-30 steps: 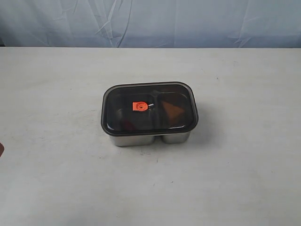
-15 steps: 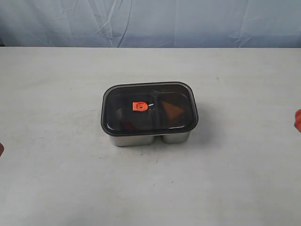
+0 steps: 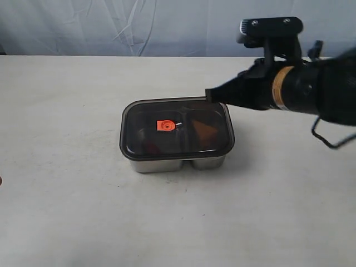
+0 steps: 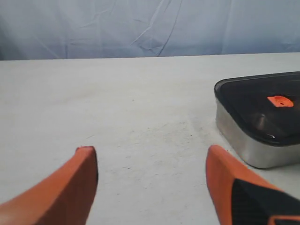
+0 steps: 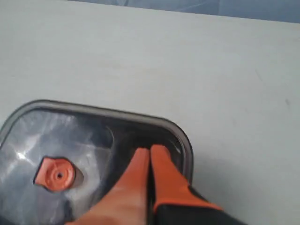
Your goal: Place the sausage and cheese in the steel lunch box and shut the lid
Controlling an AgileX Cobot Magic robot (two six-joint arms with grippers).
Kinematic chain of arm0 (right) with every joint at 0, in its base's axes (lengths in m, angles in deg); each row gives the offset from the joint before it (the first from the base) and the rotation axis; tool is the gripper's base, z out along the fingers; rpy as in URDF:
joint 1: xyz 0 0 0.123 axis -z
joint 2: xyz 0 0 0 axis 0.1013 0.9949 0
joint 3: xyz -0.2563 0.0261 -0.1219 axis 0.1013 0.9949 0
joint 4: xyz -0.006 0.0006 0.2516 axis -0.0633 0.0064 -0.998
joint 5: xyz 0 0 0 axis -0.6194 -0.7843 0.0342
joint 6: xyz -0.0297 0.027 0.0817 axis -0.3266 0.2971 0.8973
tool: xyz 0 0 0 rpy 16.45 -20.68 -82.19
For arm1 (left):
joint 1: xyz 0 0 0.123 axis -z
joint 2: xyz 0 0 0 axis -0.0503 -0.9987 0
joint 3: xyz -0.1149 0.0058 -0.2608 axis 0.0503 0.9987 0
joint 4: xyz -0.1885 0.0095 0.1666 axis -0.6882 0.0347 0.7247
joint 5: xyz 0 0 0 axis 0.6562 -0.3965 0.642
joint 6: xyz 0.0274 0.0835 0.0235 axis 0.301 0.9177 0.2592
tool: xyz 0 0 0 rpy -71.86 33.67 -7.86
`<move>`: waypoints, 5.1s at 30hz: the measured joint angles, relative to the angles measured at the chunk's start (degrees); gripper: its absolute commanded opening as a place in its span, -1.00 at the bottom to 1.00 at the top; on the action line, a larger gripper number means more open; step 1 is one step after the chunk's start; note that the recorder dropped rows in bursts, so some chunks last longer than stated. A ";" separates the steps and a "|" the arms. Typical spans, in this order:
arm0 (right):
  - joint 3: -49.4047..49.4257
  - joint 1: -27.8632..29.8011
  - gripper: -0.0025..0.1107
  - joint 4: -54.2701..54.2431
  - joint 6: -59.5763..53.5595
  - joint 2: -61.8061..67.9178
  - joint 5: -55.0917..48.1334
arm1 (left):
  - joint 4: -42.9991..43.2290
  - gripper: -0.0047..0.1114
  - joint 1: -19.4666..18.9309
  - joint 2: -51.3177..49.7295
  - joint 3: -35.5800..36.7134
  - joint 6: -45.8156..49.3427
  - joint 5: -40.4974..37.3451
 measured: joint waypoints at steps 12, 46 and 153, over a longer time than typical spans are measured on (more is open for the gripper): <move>-12.99 10.97 -0.97 2.70 1.13 22.33 16.81 | 22.89 0.17 0.00 0.00 0.00 -25.47 5.71; -0.60 10.97 -0.97 3.26 3.68 -13.23 7.65 | 40.32 0.17 0.00 0.00 0.00 -38.16 10.11; 46.70 31.19 -0.97 -68.75 -55.84 -85.52 -12.63 | 41.66 0.17 0.00 0.00 0.00 -38.16 11.37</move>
